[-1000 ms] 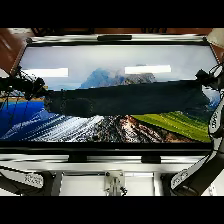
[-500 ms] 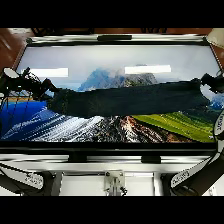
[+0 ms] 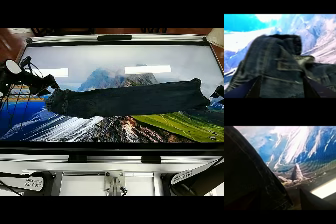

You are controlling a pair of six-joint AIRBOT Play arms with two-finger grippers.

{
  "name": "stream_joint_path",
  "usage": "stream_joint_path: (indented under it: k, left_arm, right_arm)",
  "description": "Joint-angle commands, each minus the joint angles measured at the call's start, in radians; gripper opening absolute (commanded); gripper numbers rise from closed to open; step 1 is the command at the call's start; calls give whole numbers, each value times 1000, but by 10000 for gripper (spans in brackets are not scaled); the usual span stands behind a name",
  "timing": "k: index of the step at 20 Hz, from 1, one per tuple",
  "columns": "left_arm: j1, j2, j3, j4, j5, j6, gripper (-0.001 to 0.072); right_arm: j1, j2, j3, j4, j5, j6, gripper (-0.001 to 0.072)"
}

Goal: Fold the shirts.

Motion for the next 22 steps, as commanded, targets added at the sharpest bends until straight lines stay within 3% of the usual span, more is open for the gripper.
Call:
stream_joint_path:
  k: [1, 2, 3, 7, 11, 13, 14, 15, 17, 18, 20, 22]
  left_arm:
    - [-90, 15, 1, 66, 40, -20, 594]
    - [-110, 18, 1, 103, 39, -21, 594]
    - [-126, 23, 1, 148, 39, -37, 594]
    - [-137, 58, 1, 183, 40, -69, 594]
    - [-137, 93, 1, 182, 40, -80, 594]
    - [-137, 106, 1, 174, 40, -80, 593]
    - [-137, 110, 1, 161, 40, -79, 591]
    - [-137, 115, 1, 135, 40, -79, 589]
    - [-138, 121, 2, 74, 40, -67, 585]
    - [-140, 122, 2, 38, 41, -65, 514]
    - [-164, 122, 1, -31, 71, -64, 170]
    - [-225, 118, 1, -111, 169, -64, 136]
  right_arm:
    - [-9, -50, 0, 59, 42, -17, 591]
    - [-9, -71, 0, 66, 57, -17, 662]
    - [-9, -90, 0, 84, 66, -17, 667]
    - [-7, -155, 0, 227, 65, -27, 667]
    - [11, -187, 0, 252, 167, -48, 642]
    - [25, -184, 0, 255, 199, -77, 324]
    - [31, -179, 0, 263, 217, -91, 267]
    - [35, -167, 0, 280, 235, -108, 88]
    - [35, -115, 0, 274, 259, -109, 90]
    - [35, -78, 0, 271, 262, -108, 90]
    - [35, 12, 0, 280, 270, -108, 90]
    - [42, 108, 0, 291, 301, -108, 90]
